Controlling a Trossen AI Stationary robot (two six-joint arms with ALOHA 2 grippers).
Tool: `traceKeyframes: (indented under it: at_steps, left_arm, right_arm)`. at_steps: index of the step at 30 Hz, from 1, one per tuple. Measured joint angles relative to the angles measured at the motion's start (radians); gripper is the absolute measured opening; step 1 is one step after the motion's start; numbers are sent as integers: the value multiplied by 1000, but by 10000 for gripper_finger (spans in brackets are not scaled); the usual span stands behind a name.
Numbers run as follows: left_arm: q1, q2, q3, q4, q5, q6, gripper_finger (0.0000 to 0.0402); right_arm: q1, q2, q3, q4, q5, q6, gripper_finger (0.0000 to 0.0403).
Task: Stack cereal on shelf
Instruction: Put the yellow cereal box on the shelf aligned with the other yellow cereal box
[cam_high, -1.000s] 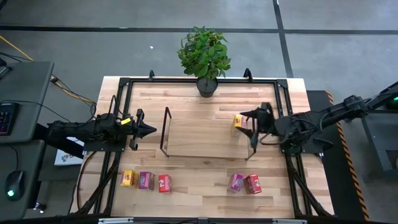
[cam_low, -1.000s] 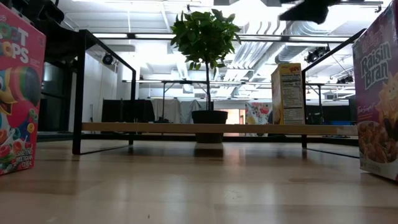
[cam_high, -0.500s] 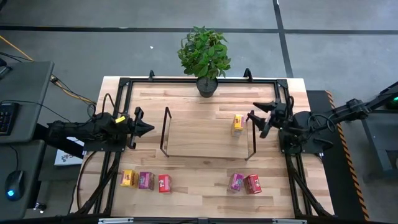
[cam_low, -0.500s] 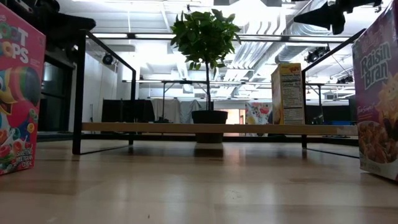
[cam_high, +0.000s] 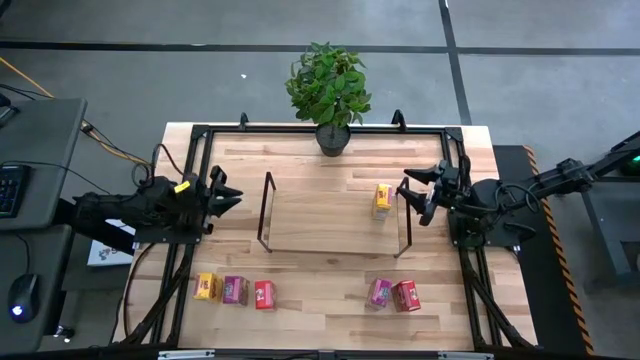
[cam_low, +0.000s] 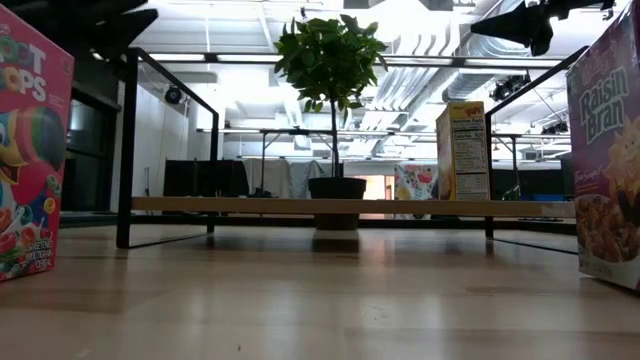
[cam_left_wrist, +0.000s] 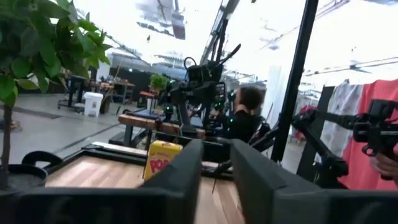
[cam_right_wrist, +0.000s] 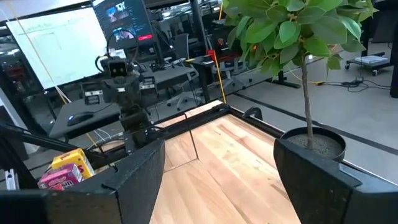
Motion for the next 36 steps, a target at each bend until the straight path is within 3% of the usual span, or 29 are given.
traceKeyframes:
  at_steps: [5,9,13,18,24,28,32,36]
  left_arm:
    - [-1,126,124,-60,19,0,185]
    - [-18,268,257,-149,37,31,229]
    - [-70,430,423,-330,38,60,240]
    - [-214,663,660,-703,33,-16,237]
    - [-431,934,938,-1181,-68,-265,237]
    - [-542,1077,1089,-1463,-101,-598,237]
    - [-642,1166,1147,-1645,-102,-994,237]
    - [-741,1215,1147,-1698,15,-1267,237]
  right_arm:
    - [0,0,0,0,0,0,293]
    - [0,0,0,0,0,2,293]
    - [0,1,0,-5,0,10,293]
    - [0,1,0,-31,0,11,293]
    - [0,6,1,-54,0,15,293]
    - [0,18,2,-72,4,37,293]
    - [0,37,2,-83,3,37,293]
    - [0,59,2,-86,1,37,293]
